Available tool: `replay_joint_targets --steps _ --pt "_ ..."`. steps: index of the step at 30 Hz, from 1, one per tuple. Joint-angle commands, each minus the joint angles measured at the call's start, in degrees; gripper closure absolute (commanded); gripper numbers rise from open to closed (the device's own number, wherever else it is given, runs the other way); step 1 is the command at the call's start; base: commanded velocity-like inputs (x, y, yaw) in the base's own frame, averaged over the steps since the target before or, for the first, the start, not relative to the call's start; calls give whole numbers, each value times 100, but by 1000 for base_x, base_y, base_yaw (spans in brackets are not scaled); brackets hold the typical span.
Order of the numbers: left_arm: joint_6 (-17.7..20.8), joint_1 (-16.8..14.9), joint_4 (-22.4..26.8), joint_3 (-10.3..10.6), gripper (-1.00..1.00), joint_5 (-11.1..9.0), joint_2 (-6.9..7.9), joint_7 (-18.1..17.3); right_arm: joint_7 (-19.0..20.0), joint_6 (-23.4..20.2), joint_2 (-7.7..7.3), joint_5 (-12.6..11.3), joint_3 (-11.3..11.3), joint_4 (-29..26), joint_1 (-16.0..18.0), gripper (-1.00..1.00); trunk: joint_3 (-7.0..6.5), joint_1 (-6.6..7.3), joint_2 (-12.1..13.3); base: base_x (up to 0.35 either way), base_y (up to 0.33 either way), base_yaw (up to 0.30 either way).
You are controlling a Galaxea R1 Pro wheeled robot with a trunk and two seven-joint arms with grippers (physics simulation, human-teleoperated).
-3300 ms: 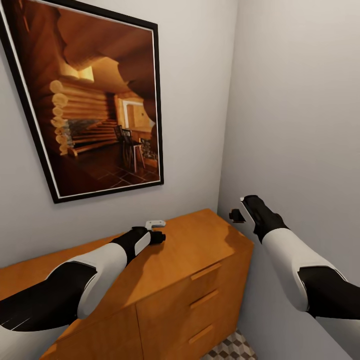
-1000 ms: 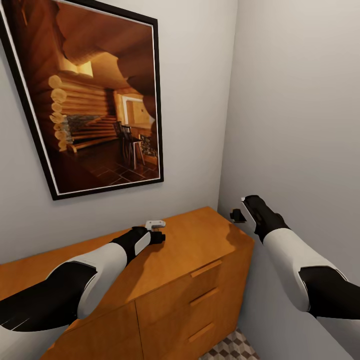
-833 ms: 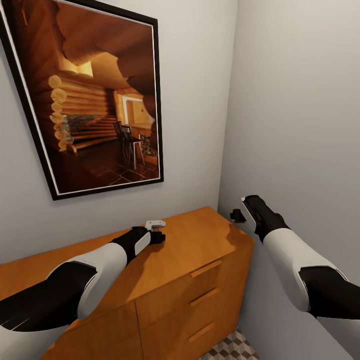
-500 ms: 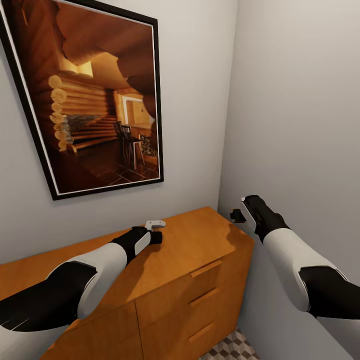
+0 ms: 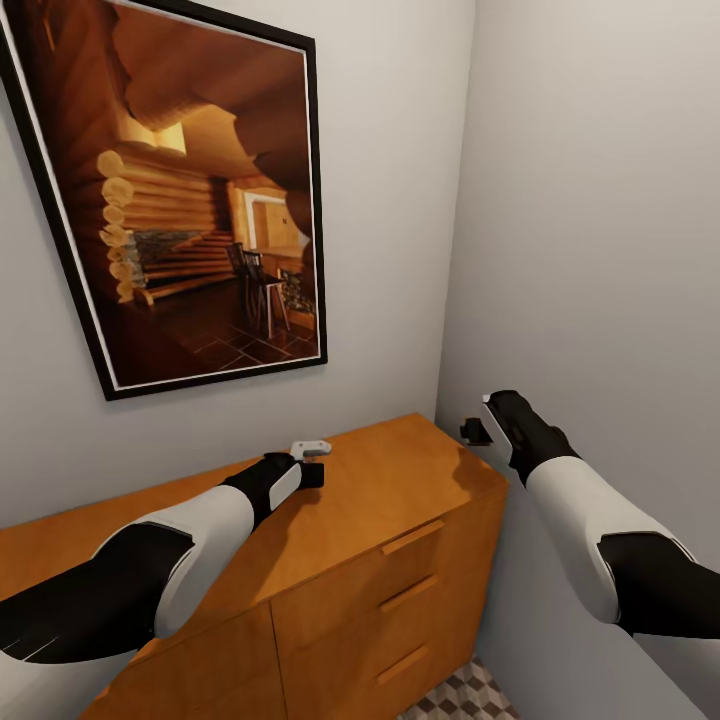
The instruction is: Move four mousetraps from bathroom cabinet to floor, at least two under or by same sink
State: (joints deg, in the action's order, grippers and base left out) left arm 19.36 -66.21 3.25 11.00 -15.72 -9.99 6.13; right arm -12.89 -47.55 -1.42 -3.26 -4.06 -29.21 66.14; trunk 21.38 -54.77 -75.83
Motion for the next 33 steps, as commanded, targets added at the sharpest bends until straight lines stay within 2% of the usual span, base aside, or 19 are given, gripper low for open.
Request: replay_joint_targets --steps 1,6,9,11,13,16,19,25,33 --pt "22 3 2 -9 100 -38 -1 34 -47 -26 -7 -48 -43 -6 4 100 9 -1 -3 0 0 0" --pt "35 3 111 -10 100 -24 -1 16 -47 -26 -7 -51 -43 -6 4 100 9 -1 -3 0 0 0" --pt "115 3 423 2 100 -21 -1 -5 -47 -26 -2 -49 -43 -6 4 100 9 -1 -3 0 0 0" --pt "591 3 1120 0 100 -16 -1 -12 -47 -26 -7 -51 -42 -6 4 100 9 -1 -3 0 0 0" --pt "993 3 1607 -10 100 -14 -1 -12 -47 -26 -12 -50 -42 -6 4 100 9 -1 -3 0 0 0" --pt "1411 3 2215 -12 100 -12 -1 -1 -47 -26 -11 -51 -42 -6 4 100 9 -1 -3 0 0 0" --pt "1625 3 2558 -11 100 -13 -1 11 -43 -26 -3 -51 -42 -6 4 100 9 -1 -3 0 0 0" --pt "1753 3 2748 -11 100 -34 -1 24 -40 -26 11 -50 -47 -6 4 100 9 -1 -3 0 0 0" --pt "1757 3 2668 -10 100 -59 -1 41 -39 -26 18 -51 -47 -6 4 100 9 -1 -3 0 0 0"
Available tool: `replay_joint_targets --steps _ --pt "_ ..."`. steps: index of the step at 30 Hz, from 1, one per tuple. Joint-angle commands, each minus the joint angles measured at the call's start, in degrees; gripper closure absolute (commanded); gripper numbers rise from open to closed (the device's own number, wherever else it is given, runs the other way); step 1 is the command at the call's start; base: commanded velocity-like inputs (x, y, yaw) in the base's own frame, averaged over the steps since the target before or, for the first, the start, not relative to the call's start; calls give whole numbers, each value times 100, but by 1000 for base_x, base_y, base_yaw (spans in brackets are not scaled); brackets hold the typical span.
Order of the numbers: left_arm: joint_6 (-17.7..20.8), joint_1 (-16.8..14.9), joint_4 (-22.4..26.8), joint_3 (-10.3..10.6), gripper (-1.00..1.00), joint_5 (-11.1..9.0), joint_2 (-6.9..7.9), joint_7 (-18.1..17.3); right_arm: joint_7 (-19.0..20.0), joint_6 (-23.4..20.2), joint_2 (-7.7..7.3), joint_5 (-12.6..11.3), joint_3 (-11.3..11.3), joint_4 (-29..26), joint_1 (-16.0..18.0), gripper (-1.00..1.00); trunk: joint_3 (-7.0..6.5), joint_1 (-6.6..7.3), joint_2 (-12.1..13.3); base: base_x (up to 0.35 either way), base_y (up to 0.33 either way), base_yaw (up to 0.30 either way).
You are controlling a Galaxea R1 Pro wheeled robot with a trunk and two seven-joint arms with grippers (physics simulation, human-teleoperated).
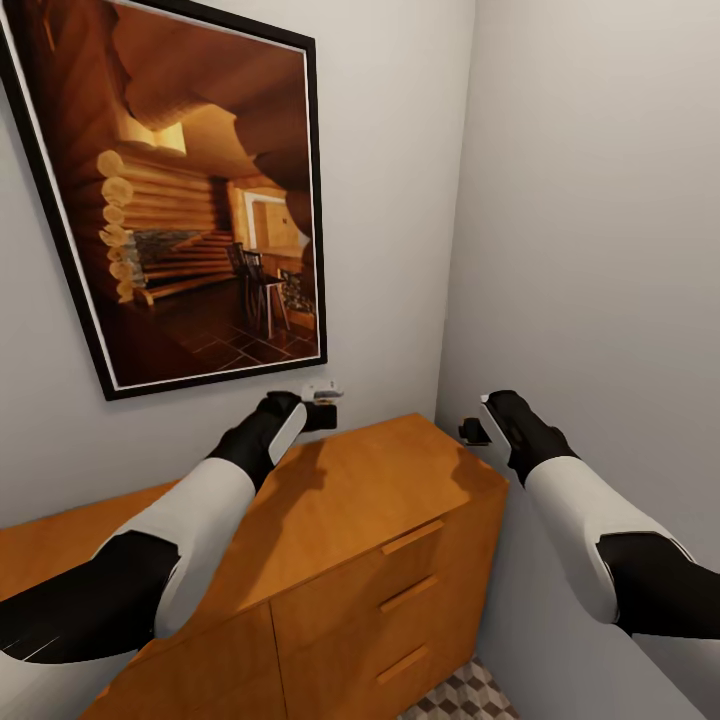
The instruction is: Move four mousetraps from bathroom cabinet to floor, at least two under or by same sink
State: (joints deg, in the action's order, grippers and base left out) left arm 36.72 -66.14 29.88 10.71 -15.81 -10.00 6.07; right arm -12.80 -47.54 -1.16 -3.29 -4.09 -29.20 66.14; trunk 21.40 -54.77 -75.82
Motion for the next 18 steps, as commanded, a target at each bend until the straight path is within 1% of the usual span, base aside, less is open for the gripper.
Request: replay_joint_targets --steps 1,7,18 --pt "11 -4 -52 20 100 -41 0 49 -47 -27 -8 -49 -44 -7 4 100 7 0 -4 0 0 0" --pt "-4 -4 -203 19 100 -23 0 52 -47 -27 -7 -49 -41 -7 4 100 7 0 -4 0 0 0" --pt "-9 -4 -247 19 100 -60 0 52 -45 -27 -9 -49 -39 -7 4 100 7 0 -4 0 0 0"
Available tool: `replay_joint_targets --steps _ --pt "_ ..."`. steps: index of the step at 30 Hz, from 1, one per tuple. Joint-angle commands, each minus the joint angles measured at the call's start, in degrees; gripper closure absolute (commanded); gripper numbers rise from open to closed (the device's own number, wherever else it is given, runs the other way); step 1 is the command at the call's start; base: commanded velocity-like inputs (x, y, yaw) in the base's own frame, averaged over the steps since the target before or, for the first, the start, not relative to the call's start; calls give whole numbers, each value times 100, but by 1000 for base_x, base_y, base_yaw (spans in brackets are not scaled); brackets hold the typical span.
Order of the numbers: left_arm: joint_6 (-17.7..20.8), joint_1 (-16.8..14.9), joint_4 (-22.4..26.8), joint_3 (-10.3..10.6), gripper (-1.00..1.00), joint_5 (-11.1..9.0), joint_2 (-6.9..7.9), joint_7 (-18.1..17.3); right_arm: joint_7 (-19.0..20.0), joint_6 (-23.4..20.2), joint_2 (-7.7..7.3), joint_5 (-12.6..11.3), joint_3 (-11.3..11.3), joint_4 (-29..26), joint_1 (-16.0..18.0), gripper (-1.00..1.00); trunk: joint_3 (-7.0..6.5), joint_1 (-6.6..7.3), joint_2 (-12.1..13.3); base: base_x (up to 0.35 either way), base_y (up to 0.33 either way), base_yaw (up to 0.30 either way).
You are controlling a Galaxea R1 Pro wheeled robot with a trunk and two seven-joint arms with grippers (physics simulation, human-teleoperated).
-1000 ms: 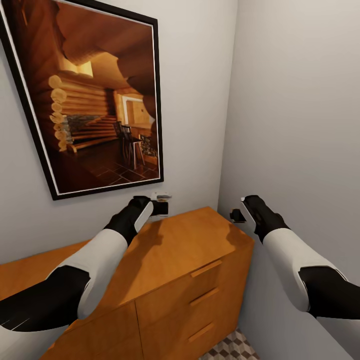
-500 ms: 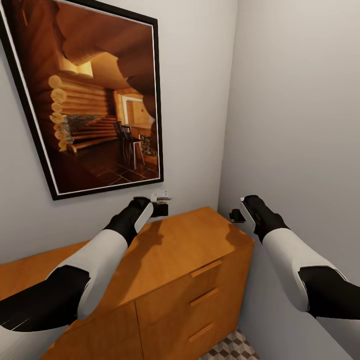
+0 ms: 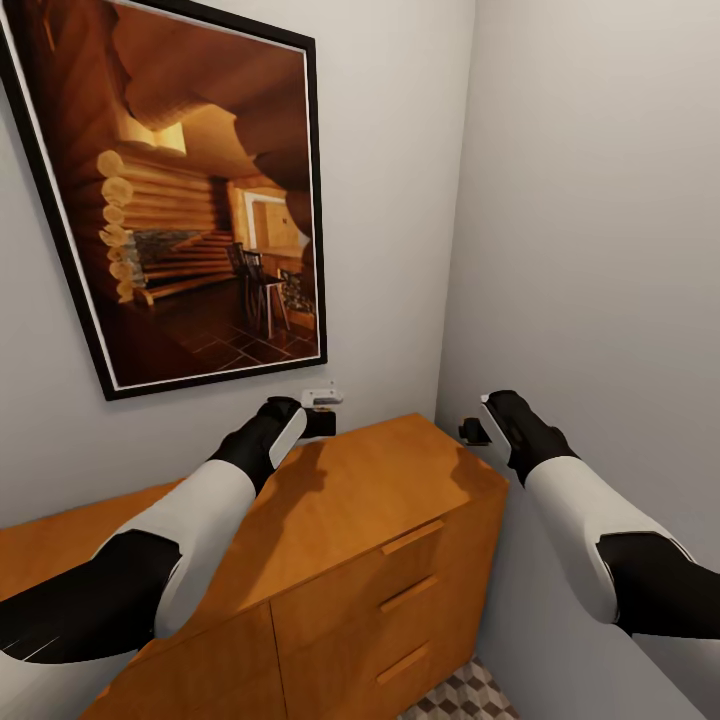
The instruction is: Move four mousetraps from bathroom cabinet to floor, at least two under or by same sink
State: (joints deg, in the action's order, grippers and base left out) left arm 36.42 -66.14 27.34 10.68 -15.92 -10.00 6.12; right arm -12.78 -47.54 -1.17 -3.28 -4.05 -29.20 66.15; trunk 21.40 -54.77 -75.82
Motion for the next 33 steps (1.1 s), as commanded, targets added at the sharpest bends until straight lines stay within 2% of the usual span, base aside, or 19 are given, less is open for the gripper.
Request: replay_joint_targets --steps 1,19,26,33 --pt "21 -4 5 22 100 -51 0 47 -46 -27 -9 -50 -44 -7 4 100 7 0 -4 0 0 0" --pt "29 -4 -27 22 100 -71 0 38 -49 -23 -9 -50 -24 -7 4 100 7 0 -4 0 0 0" --pt "31 -4 -35 22 100 -77 0 38 -42 150 -14 -54 -18 -7 4 100 7 0 -4 0 0 0" --pt "31 -4 -42 22 100 -81 0 38 -41 230 -9 -62 -17 -7 4 100 7 0 -4 -174 -17 0"
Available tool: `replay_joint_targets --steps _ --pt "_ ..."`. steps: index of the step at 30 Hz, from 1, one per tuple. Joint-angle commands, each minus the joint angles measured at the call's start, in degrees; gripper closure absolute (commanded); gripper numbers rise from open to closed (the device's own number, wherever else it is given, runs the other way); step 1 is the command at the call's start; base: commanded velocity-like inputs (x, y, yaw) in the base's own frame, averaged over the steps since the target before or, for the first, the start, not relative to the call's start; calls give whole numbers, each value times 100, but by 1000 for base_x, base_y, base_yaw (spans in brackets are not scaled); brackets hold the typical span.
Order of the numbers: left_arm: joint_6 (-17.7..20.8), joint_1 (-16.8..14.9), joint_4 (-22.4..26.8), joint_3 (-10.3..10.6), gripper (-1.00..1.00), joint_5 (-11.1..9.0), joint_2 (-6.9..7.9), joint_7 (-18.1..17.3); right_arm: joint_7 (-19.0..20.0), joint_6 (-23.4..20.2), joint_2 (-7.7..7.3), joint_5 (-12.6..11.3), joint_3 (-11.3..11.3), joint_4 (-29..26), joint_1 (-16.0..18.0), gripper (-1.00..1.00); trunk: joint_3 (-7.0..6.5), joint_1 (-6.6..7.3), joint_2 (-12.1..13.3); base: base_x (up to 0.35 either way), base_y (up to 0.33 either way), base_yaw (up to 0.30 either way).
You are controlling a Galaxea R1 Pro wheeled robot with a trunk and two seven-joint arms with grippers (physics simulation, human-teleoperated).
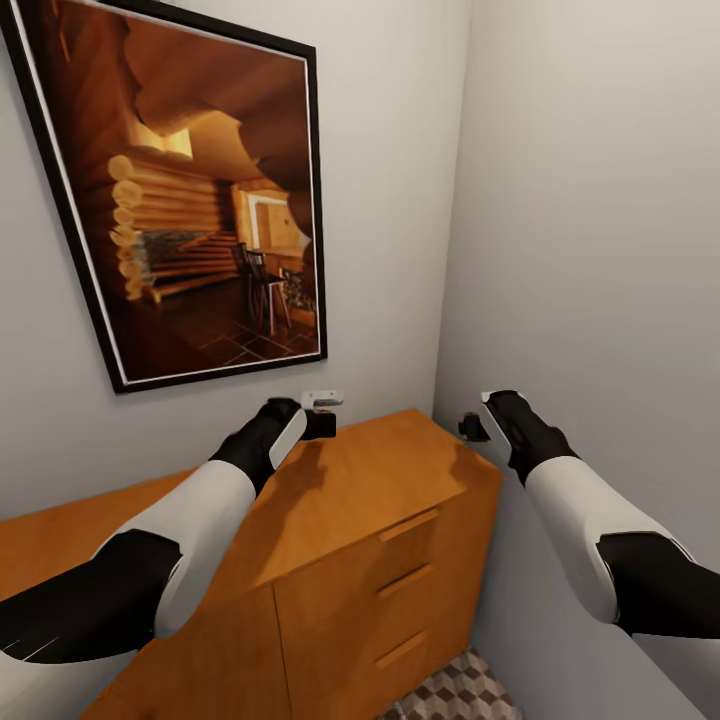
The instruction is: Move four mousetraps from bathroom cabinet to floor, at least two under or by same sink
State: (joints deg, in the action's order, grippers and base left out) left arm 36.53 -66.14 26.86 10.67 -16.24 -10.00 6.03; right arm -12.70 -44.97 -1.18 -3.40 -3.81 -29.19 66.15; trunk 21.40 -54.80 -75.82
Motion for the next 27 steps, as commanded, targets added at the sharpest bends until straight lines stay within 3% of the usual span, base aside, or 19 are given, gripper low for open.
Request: replay_joint_targets --steps 1,21,27 --pt "21 -4 2 23 100 -48 0 48 -49 -24 -7 -51 -41 -7 3 100 7 3 -5 -303 -10 0" --pt "21 -4 -83 23 100 -6 0 57 -44 317 4 -64 -42 87 3 100 7 3 -5 -333 -2 0" --pt "21 -4 -84 23 100 -16 0 57 -39 627 -4 -64 -53 127 -46 100 7 3 -5 -338 0 0"
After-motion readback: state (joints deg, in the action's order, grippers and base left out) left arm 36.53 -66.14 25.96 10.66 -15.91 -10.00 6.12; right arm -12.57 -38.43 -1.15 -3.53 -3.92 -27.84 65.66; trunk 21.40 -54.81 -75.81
